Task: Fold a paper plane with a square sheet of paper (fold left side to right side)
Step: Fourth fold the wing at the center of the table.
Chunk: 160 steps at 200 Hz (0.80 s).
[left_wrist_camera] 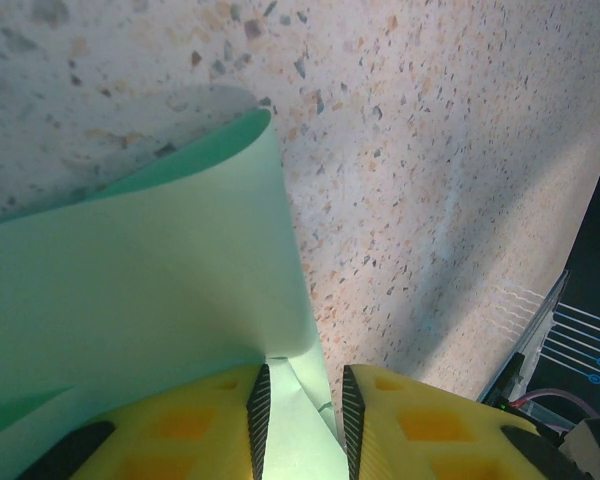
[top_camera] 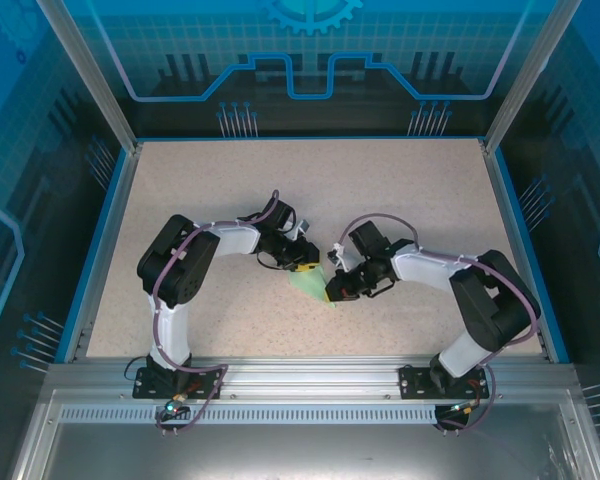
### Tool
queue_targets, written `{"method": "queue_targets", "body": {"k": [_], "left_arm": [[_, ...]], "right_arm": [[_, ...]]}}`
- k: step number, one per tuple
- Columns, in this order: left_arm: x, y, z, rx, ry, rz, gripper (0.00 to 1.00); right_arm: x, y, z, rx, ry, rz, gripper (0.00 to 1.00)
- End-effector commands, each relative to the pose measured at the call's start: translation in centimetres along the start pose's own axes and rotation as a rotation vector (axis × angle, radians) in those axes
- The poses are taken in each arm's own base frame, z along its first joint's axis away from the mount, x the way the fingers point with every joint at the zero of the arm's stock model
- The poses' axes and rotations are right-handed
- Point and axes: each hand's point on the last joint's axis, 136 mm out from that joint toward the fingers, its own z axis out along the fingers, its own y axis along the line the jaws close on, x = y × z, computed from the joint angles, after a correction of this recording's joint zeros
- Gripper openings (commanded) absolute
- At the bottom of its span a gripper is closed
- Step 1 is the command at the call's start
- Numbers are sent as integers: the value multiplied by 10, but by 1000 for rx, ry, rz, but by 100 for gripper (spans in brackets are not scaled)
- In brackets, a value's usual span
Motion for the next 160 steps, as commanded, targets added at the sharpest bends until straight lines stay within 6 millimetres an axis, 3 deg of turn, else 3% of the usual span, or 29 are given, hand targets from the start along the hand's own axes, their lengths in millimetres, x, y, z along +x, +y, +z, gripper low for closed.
{"method": "queue_targets", "body": {"k": [1,26,72,129,160], "left_arm": [[8,36,12,-97,21,-49,29],[9,36,12,-95,22,-47,29],[6,26,8,-72,11,-28,29],[-13,-33,-31,12,-88,144,34],[-2,-60,-55,91,-134,230,34]], "right_arm": [[-15,-9,6,3,-5,47,1],[-15,-24,18,32,26,81,0],[8,-51,30,99,82,145,0],[33,-78,37,157,121,218,0],[34,-81,36,148,114,228,0]]}}
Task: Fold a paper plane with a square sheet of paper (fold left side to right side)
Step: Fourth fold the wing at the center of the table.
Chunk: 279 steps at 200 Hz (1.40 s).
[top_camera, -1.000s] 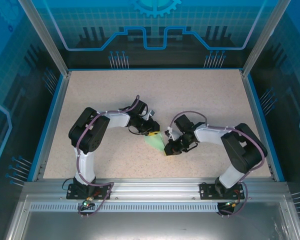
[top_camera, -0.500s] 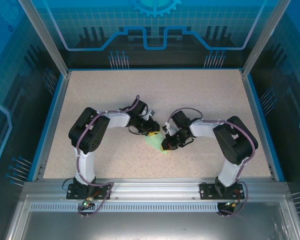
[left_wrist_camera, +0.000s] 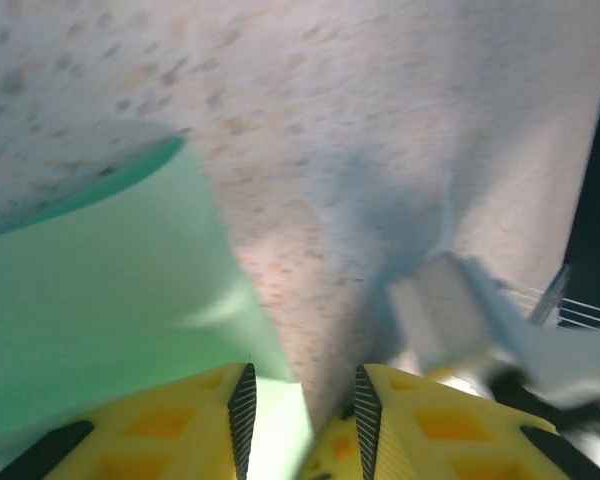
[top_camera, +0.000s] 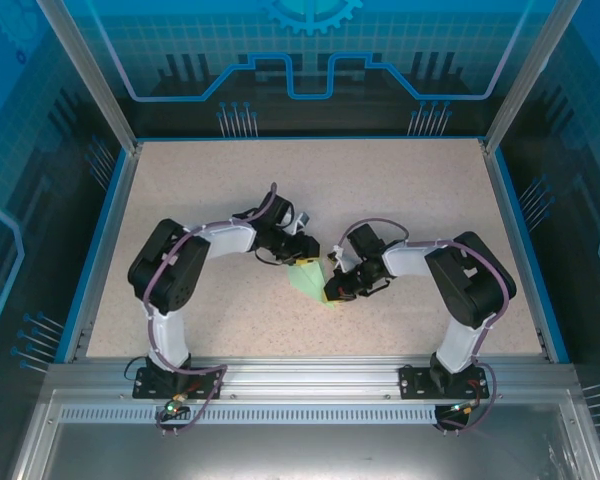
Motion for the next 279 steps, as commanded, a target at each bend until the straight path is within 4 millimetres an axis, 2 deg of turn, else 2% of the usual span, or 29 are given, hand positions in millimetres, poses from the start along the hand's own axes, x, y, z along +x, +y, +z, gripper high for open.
{"method": "queue_targets", "body": {"k": [1,28,49,72,168,211,239,279], "left_arm": [[-1,-33,-29,69,-71,121,35],[27,-40,-30,120,-45,152,31],[51,-41,-19,140,-2,172,30],[64,-44,-7,167,26,195,29],[61,-13,27,119,65,134,25],[59,19,40,7,79,71,22],[56,36,40,-66,71,45,20],[45,52,29,-106,33,28,19]], "right_arm": [[34,-50,10,156,82,138,0],[32,-49,10,151,75,132,0],[32,-50,10,153,77,133,0],[31,-49,10,151,77,132,0],[32,-51,9,166,85,134,0],[35,-54,9,188,96,140,0],[38,-57,7,210,107,140,0],[40,-60,6,226,113,146,0]]}}
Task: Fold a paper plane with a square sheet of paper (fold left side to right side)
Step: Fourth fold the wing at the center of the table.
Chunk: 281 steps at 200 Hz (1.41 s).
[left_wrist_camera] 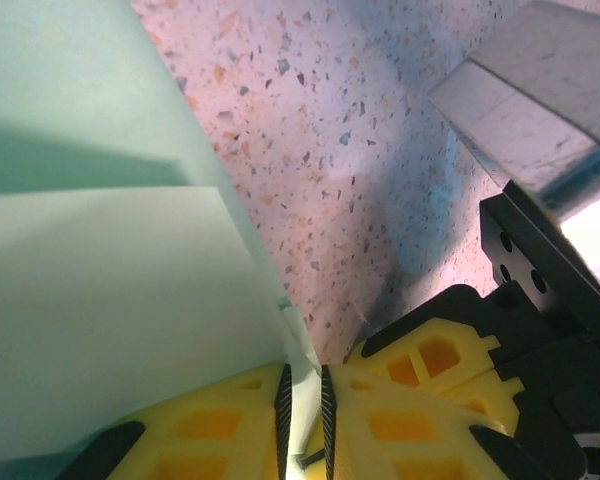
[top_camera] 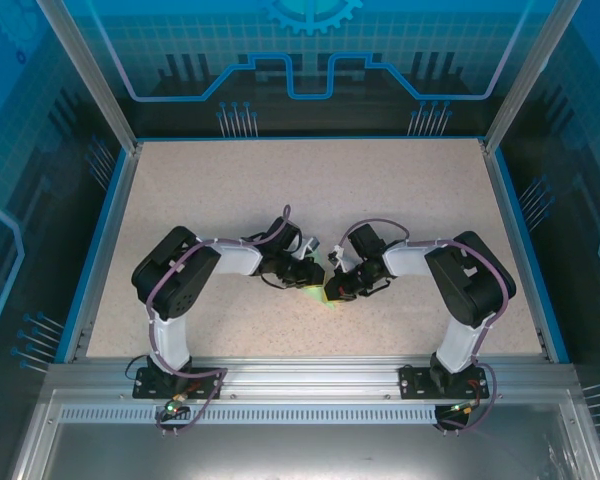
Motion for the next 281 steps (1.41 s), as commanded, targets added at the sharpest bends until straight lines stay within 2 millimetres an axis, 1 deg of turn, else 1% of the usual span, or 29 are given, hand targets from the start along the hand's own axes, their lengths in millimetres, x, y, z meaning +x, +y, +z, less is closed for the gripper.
{"method": "queue_targets", "body": {"k": [1,24,48,78,94,129,147,160,185,201,212,226,235,254,264,281], "left_arm": [[-14,39,-9,-126,-55,-41,19],[-26,45,-19,-122,-88,-32,19],[-43,48,-30,-115,-125,-15,19],[-67,63,-44,-132,-168,-40,19],[-78,76,-50,-150,-185,-64,19],[-91,101,-60,-188,-200,-97,19],[-97,108,-67,-193,-207,-108,19],[-101,109,-72,-190,-213,-107,20],[-109,100,-86,-172,-231,-92,23],[-114,89,-99,-158,-251,-73,26],[-116,76,-109,-141,-270,-53,27],[-113,61,-122,-121,-293,-34,29],[-107,52,-129,-99,-308,-30,31],[-91,33,-140,-33,-349,-31,35],[-80,27,-140,-3,-362,-40,37],[-58,18,-130,40,-352,-59,39]], "right_arm": [[39,-59,6,231,109,135,0],[42,-60,6,235,113,135,0],[43,-61,6,237,115,137,0],[45,-60,6,238,116,137,0],[46,-60,5,239,118,137,0],[47,-59,5,234,117,136,0],[47,-57,5,225,113,134,0],[45,-55,5,215,106,132,0],[41,-50,5,190,91,128,0],[35,-43,5,159,65,114,0],[27,-34,3,127,28,92,0],[13,-21,-3,89,-37,50,9],[5,-12,-9,72,-82,22,15],[-14,4,-29,73,-195,-42,30],[-20,9,-40,85,-245,-65,38],[-27,14,-61,107,-323,-94,49]]}}
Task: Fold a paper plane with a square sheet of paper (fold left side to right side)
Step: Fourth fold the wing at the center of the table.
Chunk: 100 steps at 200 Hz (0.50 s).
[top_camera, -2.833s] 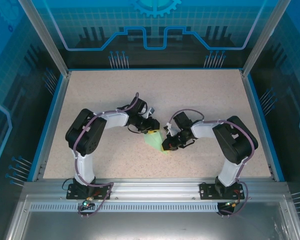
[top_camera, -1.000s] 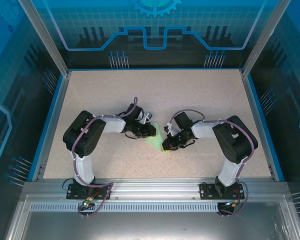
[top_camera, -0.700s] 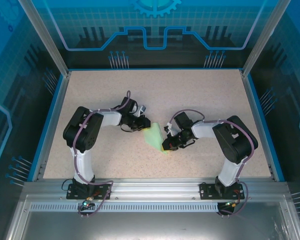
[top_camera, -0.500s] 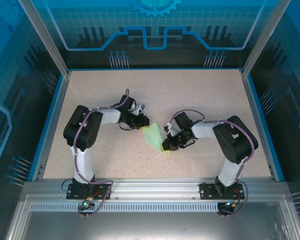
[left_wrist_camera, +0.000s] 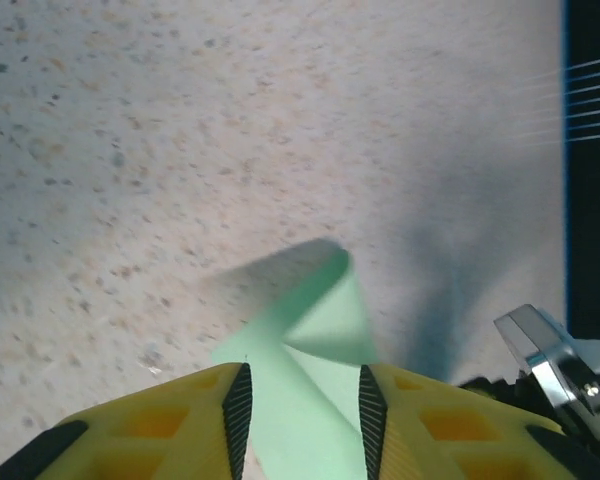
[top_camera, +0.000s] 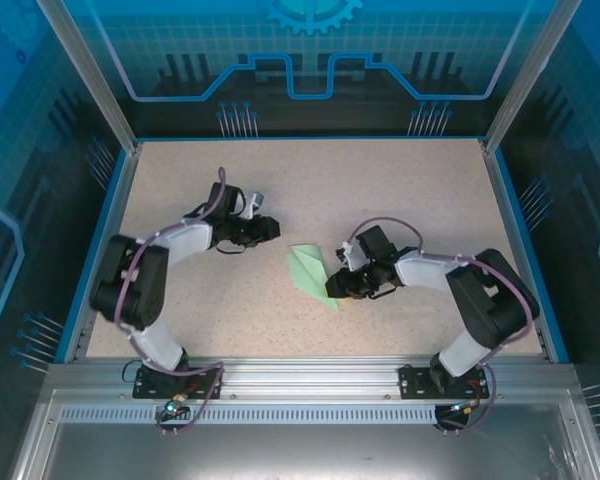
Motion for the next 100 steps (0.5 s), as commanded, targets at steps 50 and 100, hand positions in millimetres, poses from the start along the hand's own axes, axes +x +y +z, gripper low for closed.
{"method": "queue_targets", "body": {"k": [50,100], "left_arm": [[77,-29,33,96,117,-58,45],[79,-30,69,96,175,-67,44]], "right_arm": [[-31,1,-67,98,-271,-87,72],[-26,8,-89,70,-336,-96,76]]}}
